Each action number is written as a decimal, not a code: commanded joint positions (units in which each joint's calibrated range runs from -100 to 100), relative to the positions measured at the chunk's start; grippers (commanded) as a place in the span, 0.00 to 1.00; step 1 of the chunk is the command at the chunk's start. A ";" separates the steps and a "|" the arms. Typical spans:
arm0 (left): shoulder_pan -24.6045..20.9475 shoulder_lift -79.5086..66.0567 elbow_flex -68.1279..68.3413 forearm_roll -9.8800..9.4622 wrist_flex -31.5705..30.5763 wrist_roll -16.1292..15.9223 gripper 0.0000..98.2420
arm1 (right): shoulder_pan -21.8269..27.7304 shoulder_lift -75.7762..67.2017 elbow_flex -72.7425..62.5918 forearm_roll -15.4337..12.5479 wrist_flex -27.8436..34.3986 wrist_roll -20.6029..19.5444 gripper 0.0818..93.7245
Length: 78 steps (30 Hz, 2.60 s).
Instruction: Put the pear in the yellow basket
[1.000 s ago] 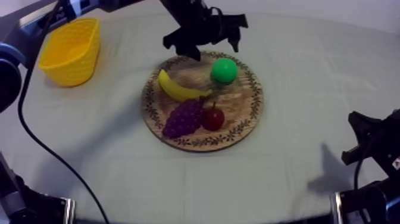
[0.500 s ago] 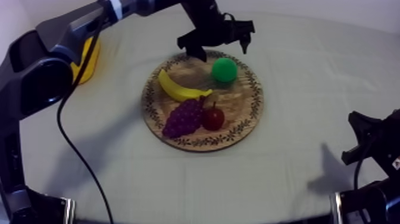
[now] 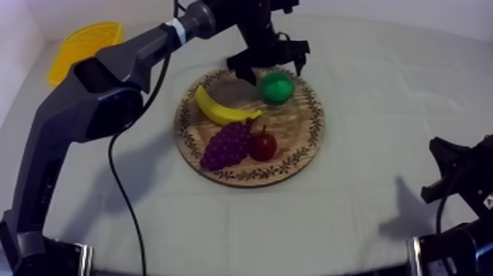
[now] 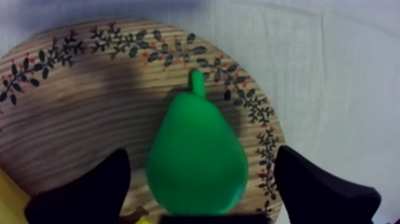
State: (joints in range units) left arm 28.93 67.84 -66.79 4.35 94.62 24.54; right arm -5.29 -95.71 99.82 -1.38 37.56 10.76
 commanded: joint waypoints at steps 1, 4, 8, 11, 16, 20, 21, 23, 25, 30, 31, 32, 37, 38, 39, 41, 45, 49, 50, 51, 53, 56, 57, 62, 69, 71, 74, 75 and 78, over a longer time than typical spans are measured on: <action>-0.11 1.57 -1.77 0.23 0.65 -0.02 0.92 | 0.00 -0.04 -0.05 -0.01 0.02 -0.04 0.00; -0.19 3.00 -3.05 0.68 1.27 -0.30 0.90 | 0.00 -0.04 -0.05 -0.01 0.02 -0.04 0.00; -0.22 4.53 -4.30 1.26 2.09 -0.72 0.81 | 0.00 -0.04 -0.05 -0.01 0.02 -0.04 0.00; -0.17 5.19 -4.87 1.31 2.83 -0.76 0.71 | 0.00 -0.04 -0.05 -0.01 0.02 -0.04 0.00; -0.03 5.30 -4.82 1.24 3.20 -0.91 0.52 | 0.00 -0.04 -0.05 -0.01 0.02 -0.04 0.00; 0.17 4.58 -3.78 1.14 2.77 -1.22 0.47 | 0.00 -0.04 -0.05 -0.01 0.02 -0.04 0.00; 0.27 4.11 -3.24 1.12 2.46 -1.35 0.47 | 0.00 -0.04 -0.05 -0.01 0.02 -0.04 0.00; 0.52 2.74 -1.65 1.10 1.66 -1.59 0.47 | 0.00 -0.04 -0.05 -0.01 0.02 -0.04 0.00; 0.81 0.74 0.68 0.96 0.79 -1.71 0.46 | 0.00 -0.04 -0.05 -0.01 0.02 -0.04 0.00; 1.54 -6.05 7.60 0.69 -0.66 -1.86 0.45 | 0.00 -0.04 -0.05 -0.01 0.02 -0.04 0.00; 1.68 -7.59 8.85 0.65 -0.76 -1.89 0.45 | 0.00 -0.04 -0.05 -0.01 0.02 -0.02 0.00; 1.82 -9.16 9.99 0.60 -0.84 -1.94 0.44 | 0.00 -0.04 -0.05 -0.01 0.02 -0.03 0.00; 2.48 -17.42 14.88 0.27 -0.98 -2.06 0.44 | 0.00 -0.04 -0.05 -0.01 0.02 -0.04 0.00; 2.58 -19.09 15.85 0.23 -0.99 -2.06 0.44 | 0.00 -0.04 -0.05 -0.01 0.02 -0.04 0.00; 2.67 -20.78 16.84 0.17 -1.00 -2.05 0.44 | 0.00 -0.04 -0.05 -0.01 0.02 -0.04 0.00; 2.78 -24.02 18.94 -0.06 -1.01 -2.07 0.43 | 0.00 -0.04 -0.05 -0.01 0.02 -0.04 0.00; 2.77 -30.31 23.57 -0.71 -1.01 -2.19 0.43 | 0.00 -0.04 -0.05 -0.01 0.02 -0.02 0.00; 2.58 -35.91 27.33 -1.37 -0.67 -2.37 0.43 | 0.00 -0.04 -0.05 -0.01 0.02 -0.03 0.00; 2.51 -37.13 28.02 -1.57 -0.48 -2.39 0.43 | 0.00 -0.04 -0.05 -0.01 0.02 -0.03 0.00; 2.43 -38.26 28.63 -1.76 -0.25 -2.38 0.42 | 0.00 -0.04 -0.05 -0.01 0.02 -0.03 0.00; 2.14 -40.34 29.76 -2.09 0.17 -2.36 0.42 | 0.00 -0.04 -0.05 -0.01 0.02 -0.04 0.00; 1.28 -43.24 31.86 -2.63 0.63 -2.38 0.42 | 0.00 -0.04 -0.05 -0.01 0.02 -0.04 0.00; 0.83 -44.22 32.73 -2.83 0.72 -2.44 0.42 | 0.00 -0.04 -0.05 -0.01 0.02 -0.04 0.00; -2.66 -49.22 38.29 -3.85 0.89 -2.89 0.42 | 0.00 -0.04 -0.05 -0.01 0.02 -0.03 0.00; -8.83 -55.92 45.17 -5.57 0.93 -3.80 0.41 | 0.00 -0.04 -0.05 -0.01 0.02 -0.04 0.00; -10.81 -57.82 47.19 -6.18 0.93 -4.11 0.41 | 0.00 -0.04 -0.05 -0.01 0.02 -0.04 0.00; -13.91 -60.41 50.02 -6.85 0.93 -4.82 0.42 | 0.00 -0.04 -0.05 -0.01 0.02 -0.04 0.00; -15.00 -61.15 50.86 -6.98 0.93 -5.10 0.42 | 0.00 -0.04 -0.05 -0.01 0.02 -0.04 0.00; -18.35 -63.32 53.30 -7.39 0.93 -5.89 0.41 | 0.00 -0.04 -0.05 -0.01 0.02 -0.04 0.00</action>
State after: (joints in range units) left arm 13.44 5.38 -14.50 -2.90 95.58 18.93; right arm -5.29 -95.71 99.82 -1.38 37.56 10.73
